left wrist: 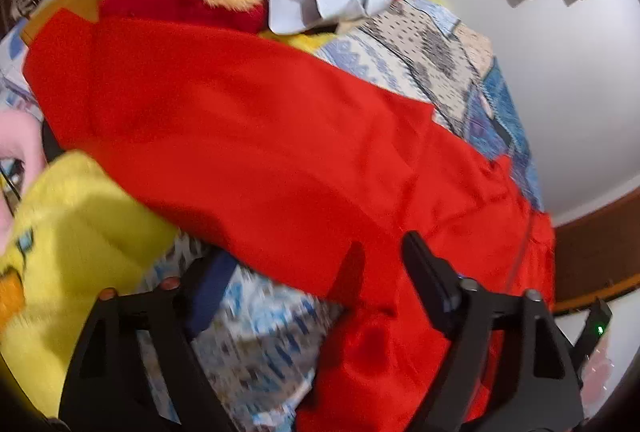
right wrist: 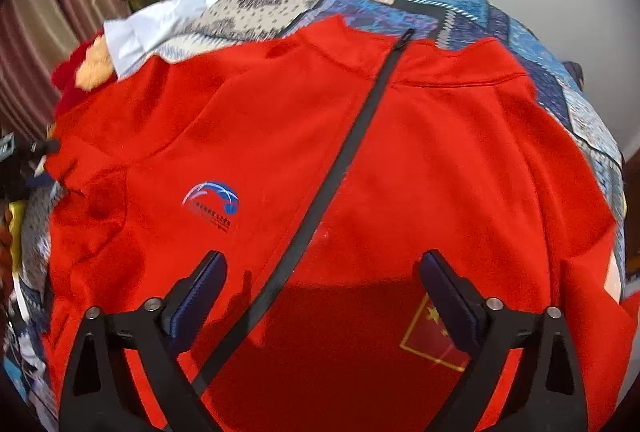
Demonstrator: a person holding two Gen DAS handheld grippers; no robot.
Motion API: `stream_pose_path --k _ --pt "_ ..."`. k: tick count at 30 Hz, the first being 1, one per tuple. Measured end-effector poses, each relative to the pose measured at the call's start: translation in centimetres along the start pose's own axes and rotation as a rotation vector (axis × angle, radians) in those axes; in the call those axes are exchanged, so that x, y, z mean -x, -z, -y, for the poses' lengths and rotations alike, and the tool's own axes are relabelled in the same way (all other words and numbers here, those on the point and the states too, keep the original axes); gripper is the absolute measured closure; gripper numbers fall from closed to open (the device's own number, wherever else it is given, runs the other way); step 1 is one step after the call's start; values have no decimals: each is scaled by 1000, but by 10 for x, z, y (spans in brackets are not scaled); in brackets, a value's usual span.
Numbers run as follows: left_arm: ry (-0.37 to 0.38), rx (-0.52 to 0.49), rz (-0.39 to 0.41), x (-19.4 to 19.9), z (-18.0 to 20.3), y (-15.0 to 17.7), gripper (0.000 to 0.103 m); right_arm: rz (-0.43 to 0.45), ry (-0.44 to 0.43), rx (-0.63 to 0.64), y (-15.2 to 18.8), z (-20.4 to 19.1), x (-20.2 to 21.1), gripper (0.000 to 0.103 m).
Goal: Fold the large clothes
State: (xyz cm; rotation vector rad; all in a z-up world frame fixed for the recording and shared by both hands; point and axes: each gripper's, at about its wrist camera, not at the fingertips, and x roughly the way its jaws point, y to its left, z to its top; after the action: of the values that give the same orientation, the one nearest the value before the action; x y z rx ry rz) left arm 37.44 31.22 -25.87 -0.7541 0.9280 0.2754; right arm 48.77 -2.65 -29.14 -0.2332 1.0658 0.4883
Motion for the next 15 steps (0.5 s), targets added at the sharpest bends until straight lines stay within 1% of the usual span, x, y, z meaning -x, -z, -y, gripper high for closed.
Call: stream_pose_path --k 1,2,3,4,5,6,7,8,10,11,12,15 --pt "-19 -2 11 -2 0 -4 32 -10 -7 2 1 1 -2 20" --pt "-44 -8 22 -3 2 -7 36 -31 -20 5 2 0 -7 23" --pt "-93 -21 35 -5 4 -10 48 -34 -18 10 4 -1 -9 26" --pt "-143 -36 44 -6 6 -13 65 -28 -10 21 5 -2 -7 28" --pt "-188 -53 55 -6 8 -15 72 -26 -5 32 6 -4 -6 31" --pt "-228 -80 69 -6 12 -17 81 -25 -4 43 7 -4 -2 38" --pt "-249 -114 81 -5 17 -19 93 -18 -3 48 9 -3 3 38" --pt "-267 -142 88 -4 22 -21 98 -6 3 49 9 -1 9 38" --pt "-288 -214 122 5 39 -22 98 25 33 40 13 9 25 38" --pt "-288 -240 140 9 48 -23 99 38 50 25 15 20 35 38" --pt "-281 -288 172 19 63 -22 99 47 61 5 18 32 44 38" --pt "-257 -408 240 38 104 -18 101 41 124 -42 25 64 59 38"
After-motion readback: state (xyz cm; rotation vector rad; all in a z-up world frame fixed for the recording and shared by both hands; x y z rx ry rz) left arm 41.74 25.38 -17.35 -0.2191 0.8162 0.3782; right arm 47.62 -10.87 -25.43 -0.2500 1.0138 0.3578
